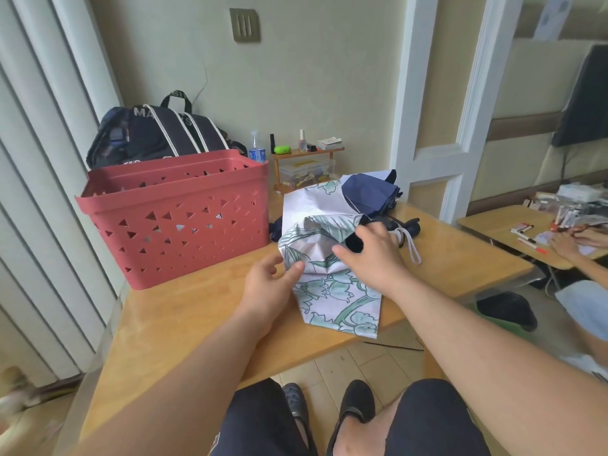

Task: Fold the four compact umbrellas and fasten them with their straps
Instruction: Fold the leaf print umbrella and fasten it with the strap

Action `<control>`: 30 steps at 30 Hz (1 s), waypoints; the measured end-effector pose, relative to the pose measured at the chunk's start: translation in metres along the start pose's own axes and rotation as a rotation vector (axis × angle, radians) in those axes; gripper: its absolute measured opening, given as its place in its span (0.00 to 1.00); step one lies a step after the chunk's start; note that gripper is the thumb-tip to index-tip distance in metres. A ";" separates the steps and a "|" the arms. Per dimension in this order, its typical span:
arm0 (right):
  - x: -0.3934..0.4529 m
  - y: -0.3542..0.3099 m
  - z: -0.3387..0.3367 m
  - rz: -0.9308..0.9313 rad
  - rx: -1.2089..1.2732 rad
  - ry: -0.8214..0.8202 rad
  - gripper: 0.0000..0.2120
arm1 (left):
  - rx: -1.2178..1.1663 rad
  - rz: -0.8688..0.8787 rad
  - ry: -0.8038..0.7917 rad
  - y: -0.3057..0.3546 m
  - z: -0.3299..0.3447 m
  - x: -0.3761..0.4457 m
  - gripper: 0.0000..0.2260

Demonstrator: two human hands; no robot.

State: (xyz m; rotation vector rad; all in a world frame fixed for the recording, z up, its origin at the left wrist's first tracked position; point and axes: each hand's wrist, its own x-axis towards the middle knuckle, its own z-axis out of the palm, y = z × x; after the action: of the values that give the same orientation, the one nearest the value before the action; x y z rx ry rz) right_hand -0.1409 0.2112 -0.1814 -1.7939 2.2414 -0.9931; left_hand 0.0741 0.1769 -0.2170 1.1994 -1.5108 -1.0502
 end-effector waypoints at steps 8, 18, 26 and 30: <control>0.022 -0.030 -0.017 0.013 0.530 -0.041 0.05 | 0.184 0.034 0.128 -0.011 -0.003 0.000 0.10; -0.041 -0.015 -0.029 -0.142 0.630 0.015 0.27 | 0.004 0.094 0.099 0.000 -0.009 -0.016 0.10; -0.094 0.018 0.002 -0.198 0.398 0.021 0.28 | 0.027 0.131 -0.079 -0.002 -0.013 -0.016 0.17; -0.094 0.021 0.003 -0.179 0.446 0.215 0.16 | 0.237 0.142 -0.173 0.002 -0.014 -0.017 0.15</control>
State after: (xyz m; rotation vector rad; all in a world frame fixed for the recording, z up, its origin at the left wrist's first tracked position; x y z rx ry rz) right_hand -0.1293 0.2965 -0.2245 -1.7680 1.7810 -1.6366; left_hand 0.0890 0.1929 -0.2143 1.1638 -1.8685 -0.9178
